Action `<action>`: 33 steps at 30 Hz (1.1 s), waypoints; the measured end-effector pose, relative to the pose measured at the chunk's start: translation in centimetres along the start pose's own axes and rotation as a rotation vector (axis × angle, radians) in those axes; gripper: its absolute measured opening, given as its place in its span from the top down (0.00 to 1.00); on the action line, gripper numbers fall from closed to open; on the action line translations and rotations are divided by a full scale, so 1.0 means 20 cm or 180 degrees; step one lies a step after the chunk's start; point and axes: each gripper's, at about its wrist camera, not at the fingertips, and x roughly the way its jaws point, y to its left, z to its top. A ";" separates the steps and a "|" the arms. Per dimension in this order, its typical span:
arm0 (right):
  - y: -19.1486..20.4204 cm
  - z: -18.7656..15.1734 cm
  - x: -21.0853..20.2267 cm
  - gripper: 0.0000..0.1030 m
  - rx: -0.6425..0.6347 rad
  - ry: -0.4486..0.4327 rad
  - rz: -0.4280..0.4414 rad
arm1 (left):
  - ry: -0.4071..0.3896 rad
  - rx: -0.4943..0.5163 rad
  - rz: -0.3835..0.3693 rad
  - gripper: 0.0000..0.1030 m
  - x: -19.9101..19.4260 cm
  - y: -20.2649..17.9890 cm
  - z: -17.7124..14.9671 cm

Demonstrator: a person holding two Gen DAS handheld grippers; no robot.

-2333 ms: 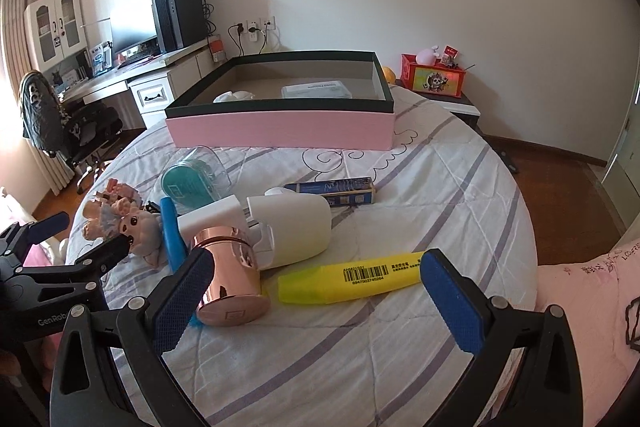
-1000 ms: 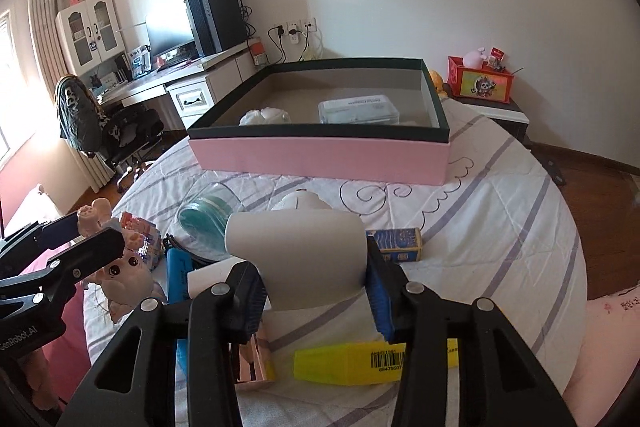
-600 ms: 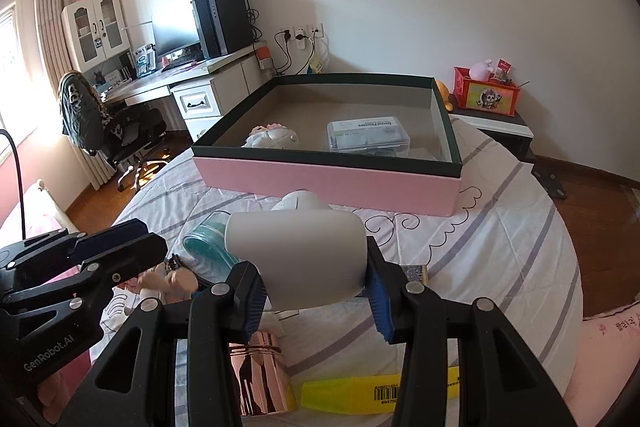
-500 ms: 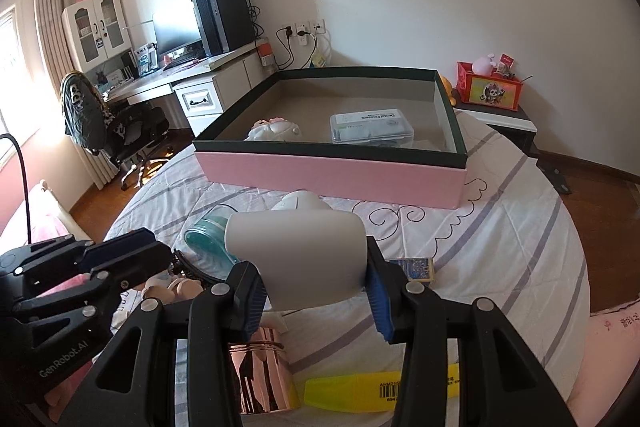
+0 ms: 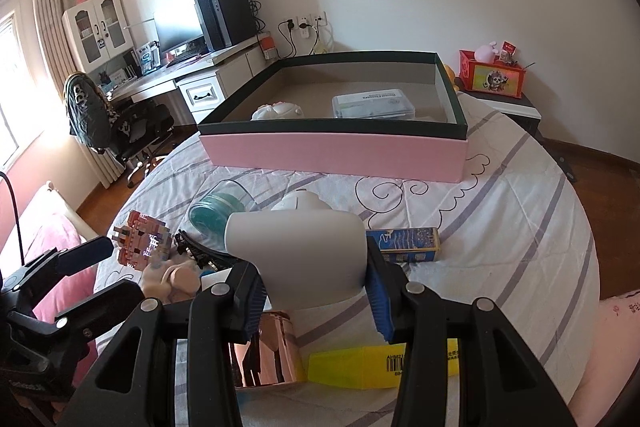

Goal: Organize rigid objects
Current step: 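Lift pig doll with left tool while right tool lifts white bottle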

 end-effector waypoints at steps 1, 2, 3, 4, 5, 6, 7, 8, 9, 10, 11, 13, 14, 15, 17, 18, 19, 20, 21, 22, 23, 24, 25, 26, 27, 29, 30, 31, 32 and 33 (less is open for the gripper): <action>0.00 0.00 0.00 0.57 0.0001 0.0002 0.0001 | 0.0013 0.0051 0.0050 0.10 0.01 -0.01 -0.01; 0.00 -0.01 0.00 0.57 0.0002 0.0007 0.0005 | 0.0027 0.0094 0.0131 0.11 0.03 -0.02 -0.01; 0.00 -0.01 0.00 0.57 0.0006 0.0005 0.0009 | 0.0058 0.0117 0.0186 0.12 0.05 -0.02 -0.02; 0.00 -0.01 0.00 0.57 0.0010 0.0005 0.0014 | 0.0094 0.0124 0.0213 0.13 0.08 -0.03 -0.02; 0.00 -0.01 -0.01 0.57 0.0012 0.0004 0.0016 | 0.0091 0.0134 0.0260 0.16 0.09 -0.03 -0.02; 0.00 -0.02 -0.01 0.57 0.0013 0.0002 0.0015 | 0.0053 0.0172 0.0321 0.19 0.10 -0.04 -0.02; 0.00 -0.02 -0.01 0.57 0.0017 0.0005 0.0015 | 0.0035 0.0234 0.0346 0.28 0.11 -0.05 -0.02; 0.00 -0.02 -0.01 0.57 0.0019 0.0009 0.0017 | 0.0055 0.0285 0.0339 0.36 0.12 -0.07 -0.01; 0.00 -0.02 -0.01 0.57 0.0025 0.0010 0.0020 | 0.0086 0.0305 0.0291 0.41 0.13 -0.08 -0.01; -0.01 -0.02 -0.01 0.57 0.0032 0.0014 0.0022 | 0.0118 0.0312 0.0274 0.44 0.15 -0.08 -0.01; -0.01 -0.02 -0.01 0.57 0.0035 0.0017 0.0023 | 0.0093 0.0346 0.0300 0.45 0.14 -0.10 -0.01; -0.01 -0.02 -0.01 0.57 0.0041 0.0017 0.0028 | 0.0084 0.0427 0.0310 0.45 0.14 -0.12 -0.01; -0.01 -0.02 -0.01 0.57 0.0042 0.0017 0.0032 | 0.0081 0.0417 0.0302 0.45 0.13 -0.12 -0.01; -0.01 -0.02 -0.01 0.57 0.0045 0.0013 0.0035 | 0.0076 0.0399 0.0271 0.45 0.13 -0.12 -0.01; -0.01 -0.02 -0.02 0.57 0.0051 0.0012 0.0044 | 0.0077 0.0439 0.0200 0.37 0.12 -0.13 -0.02; -0.01 -0.02 -0.02 0.57 0.0049 0.0014 0.0048 | 0.0082 0.0486 0.0237 0.35 0.13 -0.14 -0.02; -0.01 -0.03 -0.02 0.57 0.0047 0.0014 0.0054 | 0.0081 0.0522 0.0334 0.35 0.14 -0.14 -0.03; -0.01 -0.03 -0.02 0.57 0.0047 0.0008 0.0062 | 0.0115 0.0538 0.0421 0.31 0.16 -0.14 -0.04; -0.01 -0.03 -0.03 0.56 0.0055 -0.0004 0.0070 | 0.0150 0.0506 0.0436 0.30 0.17 -0.13 -0.04; -0.01 -0.03 -0.03 0.56 0.0056 -0.0007 0.0069 | 0.0181 0.0469 0.0428 0.27 0.18 -0.11 -0.04; -0.01 -0.03 -0.03 0.56 0.0054 -0.0011 0.0068 | 0.0236 0.0404 0.0384 0.24 0.19 -0.09 -0.05; -0.01 -0.03 -0.03 0.56 0.0054 -0.0015 0.0066 | 0.0269 0.0331 0.0340 0.24 0.20 -0.08 -0.05; -0.02 -0.03 -0.04 0.56 0.0053 -0.0023 0.0069 | 0.0276 0.0278 0.0311 0.24 0.21 -0.06 -0.06; -0.02 -0.03 -0.03 0.56 0.0054 -0.0020 0.0071 | 0.0257 0.0266 0.0303 0.24 0.21 -0.06 -0.06; -0.02 -0.03 -0.03 0.56 0.0057 -0.0010 0.0070 | 0.0250 0.0270 0.0304 0.24 0.21 -0.06 -0.06; -0.03 -0.04 -0.02 0.56 0.0068 -0.0013 0.0068 | 0.0239 0.0261 0.0300 0.24 0.20 -0.06 -0.05; -0.03 -0.04 -0.02 0.56 0.0076 -0.0008 0.0075 | 0.0245 0.0274 0.0298 0.24 0.20 -0.06 -0.05; -0.03 -0.04 -0.02 0.56 0.0077 -0.0014 0.0083 | 0.0238 0.0293 0.0304 0.25 0.20 -0.07 -0.05; -0.03 -0.04 -0.02 0.57 0.0070 -0.0023 0.0080 | 0.0233 0.0286 0.0298 0.25 0.19 -0.06 -0.05; -0.03 -0.04 -0.02 0.57 0.0061 -0.0031 0.0078 | 0.0240 0.0281 0.0282 0.25 0.19 -0.06 -0.05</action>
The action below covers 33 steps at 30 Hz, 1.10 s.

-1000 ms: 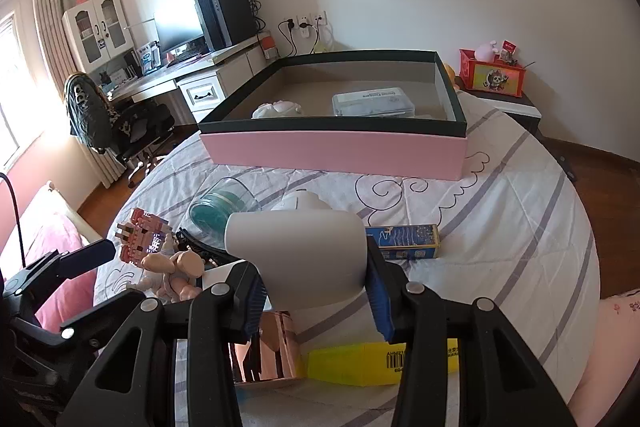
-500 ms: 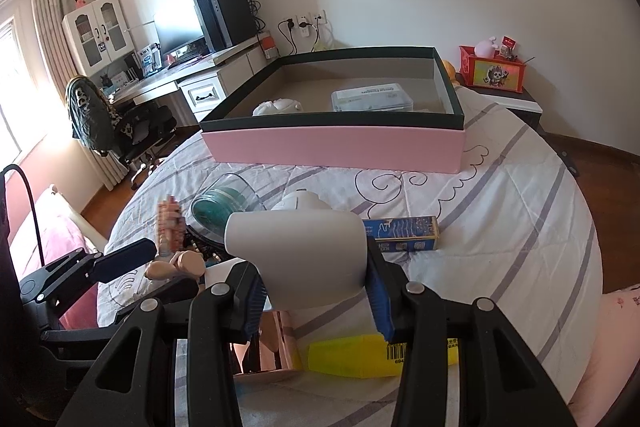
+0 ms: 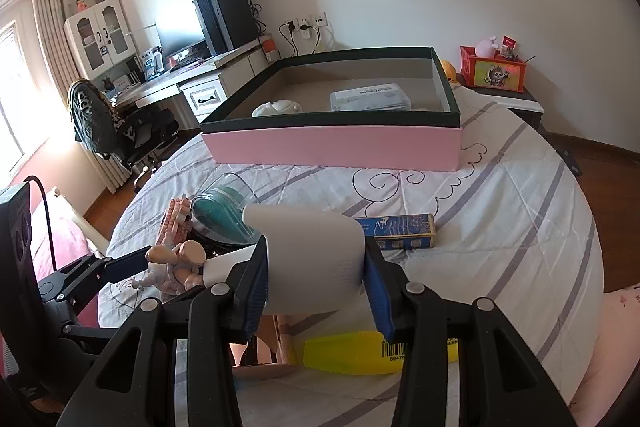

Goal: Organize rigid objects
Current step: 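Lift pig doll with left tool while right tool lifts white bottle, then lower pig doll into pink box with left tool while right tool lowers bottle there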

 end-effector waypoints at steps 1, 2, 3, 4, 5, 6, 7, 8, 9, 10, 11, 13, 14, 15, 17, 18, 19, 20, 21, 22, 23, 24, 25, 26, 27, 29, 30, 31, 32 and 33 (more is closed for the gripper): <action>0.00 0.00 0.00 0.57 -0.0023 0.0000 -0.0005 | -0.0005 -0.0028 -0.0015 0.25 -0.01 0.01 0.00; 0.01 0.00 0.00 0.57 -0.0040 -0.0006 -0.0008 | -0.0015 -0.0069 -0.0041 0.25 -0.02 0.02 0.01; 0.01 0.01 -0.01 0.57 -0.0049 -0.0028 -0.0005 | -0.0020 -0.0079 -0.0078 0.25 -0.03 0.02 0.02; 0.01 0.01 -0.01 0.57 -0.0062 -0.0038 -0.0004 | -0.0037 -0.0090 -0.0094 0.25 -0.04 0.03 0.02; 0.02 0.01 -0.02 0.57 -0.0076 -0.0045 -0.0006 | -0.0046 -0.0093 -0.0084 0.25 -0.05 0.03 0.03; 0.02 0.02 -0.02 0.57 -0.0080 -0.0059 -0.0010 | -0.0047 -0.0082 -0.0094 0.25 -0.06 0.03 0.03; 0.02 0.02 -0.02 0.57 -0.0085 -0.0068 -0.0013 | -0.0071 -0.0092 -0.0112 0.25 -0.07 0.03 0.03; 0.02 0.03 -0.02 0.57 -0.0098 -0.0066 -0.0012 | -0.0081 -0.0106 -0.0119 0.25 -0.08 0.04 0.04; 0.03 0.04 -0.03 0.57 -0.0112 -0.0083 -0.0015 | -0.0085 -0.0105 -0.0130 0.25 -0.09 0.03 0.05; 0.03 0.04 -0.03 0.57 -0.0131 -0.0084 -0.0021 | -0.0112 -0.0111 -0.0150 0.25 -0.10 0.03 0.06; 0.03 0.05 -0.03 0.57 -0.0142 -0.0088 -0.0021 | -0.0128 -0.0103 -0.0161 0.25 -0.11 0.03 0.07; 0.04 0.07 -0.03 0.57 -0.0170 -0.0097 -0.0028 | -0.0195 -0.0073 -0.0169 0.25 -0.14 0.03 0.11; 0.05 0.07 -0.03 0.57 -0.0185 -0.0107 -0.0030 | -0.0232 -0.0055 -0.0163 0.25 -0.15 0.02 0.14; 0.05 0.09 -0.04 0.57 -0.0192 -0.0124 -0.0039 | -0.0269 -0.0042 -0.0157 0.25 -0.16 0.01 0.17; 0.05 0.12 -0.05 0.57 -0.0218 -0.0164 -0.0048 | -0.0337 0.0010 -0.0169 0.25 -0.18 0.00 0.24; 0.06 0.15 -0.05 0.57 -0.0238 -0.0198 -0.0054 | -0.0370 0.0034 -0.0170 0.25 -0.18 0.00 0.27; 0.06 0.17 -0.06 0.57 -0.0259 -0.0211 -0.0056 | -0.0378 0.0063 -0.0166 0.25 -0.17 -0.01 0.30; 0.06 0.19 -0.06 0.57 -0.0285 -0.0231 -0.0059 | -0.0391 0.0065 -0.0174 0.25 -0.17 0.00 0.33; 0.07 0.22 -0.06 0.57 -0.0304 -0.0257 -0.0063 | -0.0406 0.0079 -0.0201 0.25 -0.16 0.00 0.36; 0.07 0.25 -0.05 0.57 -0.0333 -0.0267 -0.0074 | -0.0420 0.0089 -0.0245 0.25 -0.16 0.00 0.40; 0.07 0.28 -0.05 0.57 -0.0360 -0.0277 -0.0086 | -0.0427 0.0096 -0.0288 0.25 -0.15 0.01 0.45; 0.07 0.31 -0.04 0.57 -0.0370 -0.0301 -0.0087 | -0.0440 0.0106 -0.0296 0.25 -0.13 0.01 0.50; 0.06 0.36 -0.03 0.57 -0.0392 -0.0308 -0.0092 | -0.0464 0.0135 -0.0271 0.25 -0.11 0.01 0.55; 0.06 0.40 -0.01 0.57 -0.0419 -0.0319 -0.0111 | -0.0473 0.0198 -0.0229 0.25 -0.09 0.01 0.60; 0.05 0.44 0.01 0.57 -0.0441 -0.0329 -0.0130 | -0.0469 0.0205 -0.0204 0.25 -0.06 0.02 0.66; 0.03 0.53 0.07 0.58 -0.0484 -0.0301 -0.0180 | -0.0406 0.0221 -0.0198 0.25 0.03 0.04 0.78; 0.02 0.58 0.11 0.58 -0.0483 -0.0286 -0.0194 | -0.0396 0.0206 -0.0177 0.25 0.07 0.06 0.83; 0.01 0.62 0.14 0.58 -0.0486 -0.0259 -0.0208 | -0.0355 0.0206 -0.0145 0.25 0.13 0.08 0.89; -0.01 0.67 0.19 0.57 -0.0495 -0.0230 -0.0222 | -0.0303 0.0208 -0.0105 0.25 0.18 0.09 0.94; -0.03 0.71 0.23 0.58 -0.0490 -0.0229 -0.0229 | -0.0263 0.0212 -0.0047 0.25 0.24 0.11 0.99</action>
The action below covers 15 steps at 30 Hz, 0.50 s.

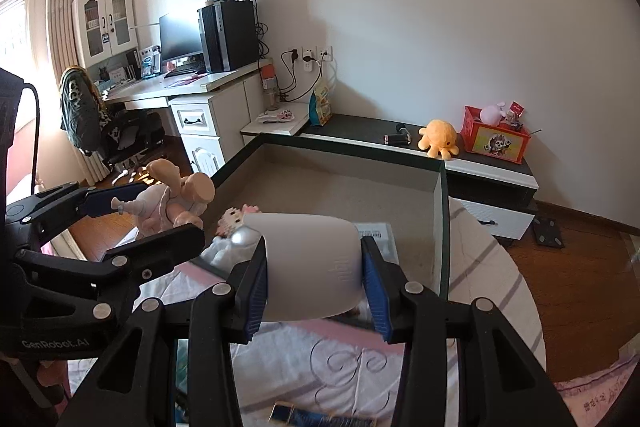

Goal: Organize rigid objects
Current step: 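Lower pig doll into pink box with left tool while right tool lowers bottle there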

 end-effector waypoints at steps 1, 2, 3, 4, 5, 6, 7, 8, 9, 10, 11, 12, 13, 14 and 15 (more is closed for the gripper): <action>-0.02 0.04 0.06 0.58 0.0002 0.0036 -0.0002 | 0.0044 0.0023 0.0034 0.25 0.06 0.01 0.03; -0.04 0.08 0.12 0.57 0.0014 0.0105 -0.0011 | 0.0081 0.0023 0.0071 0.25 0.11 0.03 0.07; -0.05 0.10 0.17 0.57 0.0027 0.0126 -0.0019 | 0.0122 0.0022 0.0093 0.25 0.17 0.05 0.09; -0.06 0.12 0.23 0.57 0.0022 0.0168 -0.0024 | 0.0179 0.0033 0.0095 0.25 0.22 0.06 0.11; -0.08 0.14 0.30 0.57 0.0031 0.0242 -0.0034 | 0.0227 0.0020 0.0115 0.25 0.27 0.08 0.13; -0.09 0.15 0.35 0.57 0.0040 0.0283 -0.0037 | 0.0286 0.0022 0.0125 0.25 0.32 0.09 0.14; -0.10 0.16 0.40 0.57 0.0031 0.0352 -0.0042 | 0.0349 0.0028 0.0118 0.25 0.37 0.11 0.15; -0.11 0.16 0.46 0.57 0.0030 0.0418 -0.0057 | 0.0380 0.0013 0.0127 0.25 0.41 0.13 0.16; -0.12 0.17 0.50 0.57 0.0034 0.0445 -0.0051 | 0.0419 0.0004 0.0143 0.25 0.45 0.14 0.17; -0.13 0.17 0.54 0.57 0.0049 0.0497 -0.0038 | 0.0473 -0.0020 0.0145 0.25 0.49 0.16 0.17; -0.14 0.17 0.58 0.57 0.0066 0.0538 -0.0047 | 0.0516 -0.0047 0.0139 0.25 0.53 0.16 0.17; -0.15 0.17 0.62 0.57 0.0070 0.0568 -0.0062 | 0.0575 -0.0073 0.0130 0.25 0.57 0.18 0.17; -0.15 0.17 0.65 0.57 0.0084 0.0615 -0.0070 | 0.0620 -0.0102 0.0123 0.25 0.60 0.18 0.16; -0.16 0.16 0.67 0.57 0.0104 0.0644 -0.0065 | 0.0658 -0.0124 0.0121 0.25 0.62 0.19 0.16; -0.17 0.16 0.70 0.57 0.0131 0.0666 -0.0059 | 0.0696 -0.0140 0.0131 0.25 0.65 0.20 0.15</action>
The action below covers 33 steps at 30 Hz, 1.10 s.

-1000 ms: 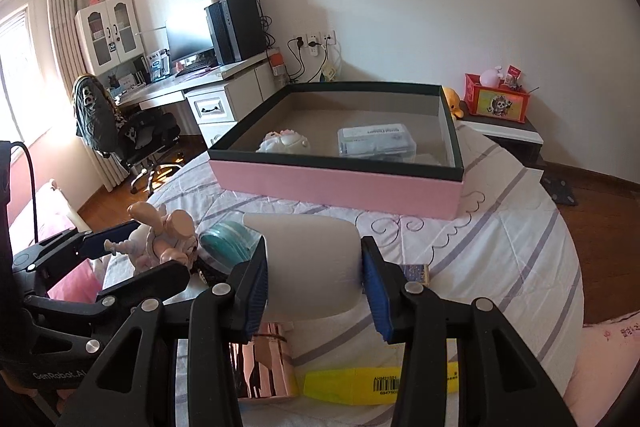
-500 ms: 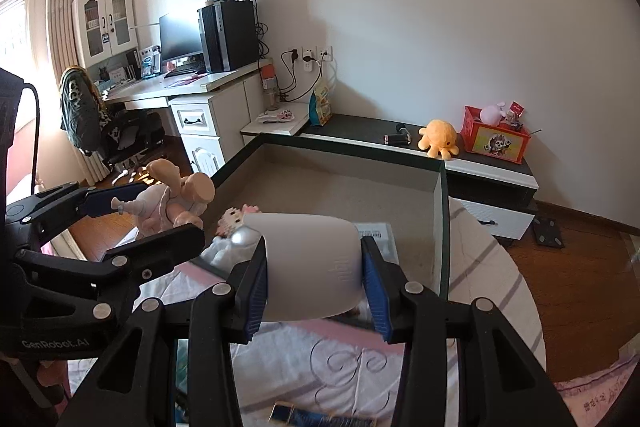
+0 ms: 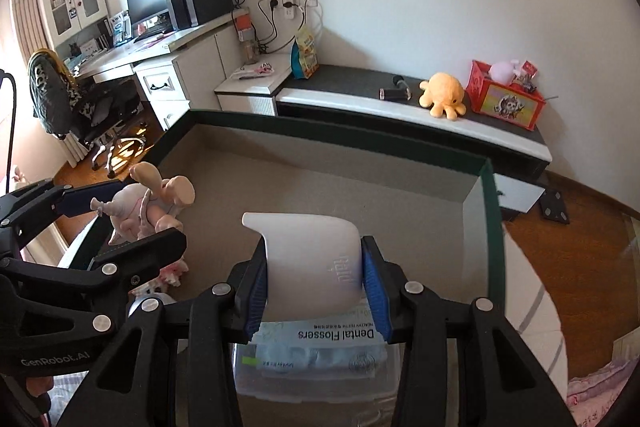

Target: Organize rigid objects

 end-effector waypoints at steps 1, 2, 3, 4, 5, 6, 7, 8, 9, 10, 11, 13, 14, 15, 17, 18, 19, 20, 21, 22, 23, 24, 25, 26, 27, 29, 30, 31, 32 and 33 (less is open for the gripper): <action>-0.01 0.00 0.00 0.57 0.0023 -0.0028 -0.0004 | 0.0019 -0.0024 0.0018 0.24 0.02 0.00 -0.01; 0.00 0.00 0.00 0.57 0.0041 -0.0022 0.0003 | 0.0008 -0.0035 0.0031 0.24 0.03 0.00 -0.01; -0.01 0.00 0.00 0.57 0.0050 -0.0020 0.0031 | -0.0018 -0.0049 0.0048 0.24 0.02 0.00 -0.02; -0.01 0.00 -0.01 0.56 0.0053 -0.0036 0.0077 | -0.0052 -0.0070 0.0056 0.23 0.01 0.00 -0.03; -0.01 0.00 -0.02 0.56 0.0060 -0.0050 0.0067 | -0.0073 -0.0054 0.0055 0.22 -0.01 -0.01 -0.03; -0.01 -0.01 -0.03 0.53 0.0092 -0.0073 0.0063 | -0.0108 -0.0037 0.0046 0.20 -0.04 -0.02 -0.04; -0.02 -0.02 -0.06 0.50 0.0124 -0.0099 0.0057 | -0.0153 -0.0025 0.0053 0.18 -0.08 -0.02 -0.04; -0.01 -0.02 -0.08 0.47 0.0152 -0.0135 0.0050 | -0.0205 -0.0022 0.0061 0.15 -0.12 -0.02 -0.05; -0.02 -0.03 -0.13 0.42 0.0180 -0.0193 0.0027 | -0.0269 -0.0027 0.0058 0.15 -0.17 -0.02 -0.06; -0.01 -0.03 -0.17 0.33 0.0207 -0.0248 -0.0009 | -0.0324 -0.0035 0.0048 0.13 -0.22 -0.01 -0.07; -0.01 -0.04 -0.22 0.28 0.0244 -0.0319 -0.0053 | -0.0388 -0.0058 0.0041 0.07 -0.28 -0.01 -0.08; -0.01 -0.07 -0.33 0.20 0.0294 -0.0461 -0.0008 | -0.0554 -0.0105 0.0078 0.03 -0.41 -0.01 -0.13; 0.00 -0.08 -0.39 0.20 0.0307 -0.0517 0.0049 | -0.0648 -0.0125 0.0124 0.03 -0.48 -0.02 -0.16; 0.02 -0.11 -0.46 0.20 0.0313 -0.0583 0.0062 | -0.0722 -0.0127 0.0168 0.03 -0.55 -0.03 -0.19; 0.06 -0.16 -0.57 0.19 0.0268 -0.0672 0.0043 | -0.0911 -0.0147 0.0199 0.00 -0.70 -0.04 -0.27; 0.10 -0.21 -0.65 0.18 0.0250 -0.0755 0.0029 | -0.1008 -0.0166 0.0226 0.00 -0.77 -0.05 -0.32; 0.14 -0.25 -0.73 0.18 0.0239 -0.0842 -0.0007 | -0.1105 -0.0186 0.0264 0.00 -0.85 -0.07 -0.38; 0.16 -0.29 -0.78 0.17 0.0234 -0.0911 -0.0042 | -0.1186 -0.0178 0.0279 0.00 -0.92 -0.09 -0.43; 0.20 -0.35 -0.86 0.16 0.0230 -0.1012 -0.0083 | -0.1263 -0.0160 0.0289 0.00 -0.99 -0.10 -0.49; 0.22 -0.40 -0.92 0.15 0.0240 -0.1089 -0.0119 | -0.1337 -0.0155 0.0318 0.00 -1.05 -0.12 -0.54; 0.25 -0.45 -0.99 0.14 0.0263 -0.1153 -0.0159 | -0.1403 -0.0147 0.0356 0.00 -1.12 -0.13 -0.60; 0.27 -0.50 -1.06 0.12 0.0284 -0.1216 -0.0154 | -0.1441 -0.0124 0.0384 0.00 -1.18 -0.14 -0.66; 0.29 -0.55 -1.12 0.09 0.0301 -0.1266 -0.0155 | -0.1490 -0.0117 0.0411 0.00 -1.23 -0.16 -0.71; 0.32 -0.60 -1.19 0.07 0.0306 -0.1322 -0.0191 | -0.1556 -0.0108 0.0433 0.00 -1.29 -0.17 -0.77; 0.34 -0.64 -1.24 0.00 0.0303 -0.1365 -0.0224 | -0.1605 -0.0086 0.0449 0.00 -1.34 -0.19 -0.82; 0.39 -0.73 -1.37 0.00 0.0289 -0.1498 -0.0257 | -0.1690 -0.0094 0.0521 0.00 -1.43 -0.22 -0.92; 0.42 -0.78 -1.42 0.00 0.0254 -0.1535 -0.0282 | -0.1741 -0.0119 0.0533 0.00 -1.48 -0.23 -0.98; 0.44 -0.81 -1.46 0.00 0.0231 -0.1559 -0.0326 | -0.1761 -0.0134 0.0525 0.00 -1.52 -0.23 -1.02; 0.46 -0.86 -1.52 0.00 0.0240 -0.1618 -0.0373 | -0.1771 -0.0145 0.0519 0.00 -1.56 -0.24 -1.07; 0.48 -0.90 -1.57 0.00 0.0257 -0.1665 -0.0400 | -0.1795 -0.0160 0.0506 0.00 -1.59 -0.24 -1.11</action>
